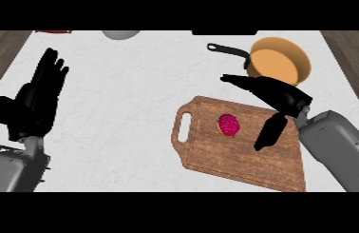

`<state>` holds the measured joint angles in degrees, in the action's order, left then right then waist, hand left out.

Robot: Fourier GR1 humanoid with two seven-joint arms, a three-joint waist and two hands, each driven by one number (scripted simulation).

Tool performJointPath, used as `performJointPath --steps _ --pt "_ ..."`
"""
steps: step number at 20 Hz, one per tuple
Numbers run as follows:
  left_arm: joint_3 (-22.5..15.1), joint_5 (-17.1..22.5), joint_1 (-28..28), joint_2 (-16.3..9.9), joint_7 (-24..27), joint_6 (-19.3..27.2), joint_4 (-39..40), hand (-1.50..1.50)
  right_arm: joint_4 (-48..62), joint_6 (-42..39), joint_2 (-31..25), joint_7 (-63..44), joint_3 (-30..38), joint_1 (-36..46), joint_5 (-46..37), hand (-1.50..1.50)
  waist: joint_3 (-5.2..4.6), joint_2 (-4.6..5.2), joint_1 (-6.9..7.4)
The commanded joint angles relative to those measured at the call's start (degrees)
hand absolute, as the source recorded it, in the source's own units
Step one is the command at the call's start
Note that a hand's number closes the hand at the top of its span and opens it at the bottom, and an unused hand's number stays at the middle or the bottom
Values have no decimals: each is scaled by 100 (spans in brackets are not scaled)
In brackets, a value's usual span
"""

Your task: Pick the cupcake from the cutting board and place it in the pot

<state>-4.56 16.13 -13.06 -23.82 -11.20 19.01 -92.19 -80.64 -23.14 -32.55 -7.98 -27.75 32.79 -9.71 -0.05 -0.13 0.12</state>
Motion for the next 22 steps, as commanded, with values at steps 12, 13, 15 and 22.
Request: performJointPath --steps 12,13,15,22 --pt "325 -436 139 484 20 -311 9 0 -234 -363 943 -783 204 -682 -1478 -150 5 12 5" --pt "469 -334 268 337 21 -470 -156 0 223 -285 875 -388 280 -645 -1620 -150 6 16 28" --pt "422 -541 -1 491 -97 -378 71 0 109 -134 1171 -478 262 -725 -1936 -150 6 16 4" --pt "757 -595 -231 528 -329 -679 109 0 250 -461 1584 -267 581 -781 -2324 -150 6 14 -10"
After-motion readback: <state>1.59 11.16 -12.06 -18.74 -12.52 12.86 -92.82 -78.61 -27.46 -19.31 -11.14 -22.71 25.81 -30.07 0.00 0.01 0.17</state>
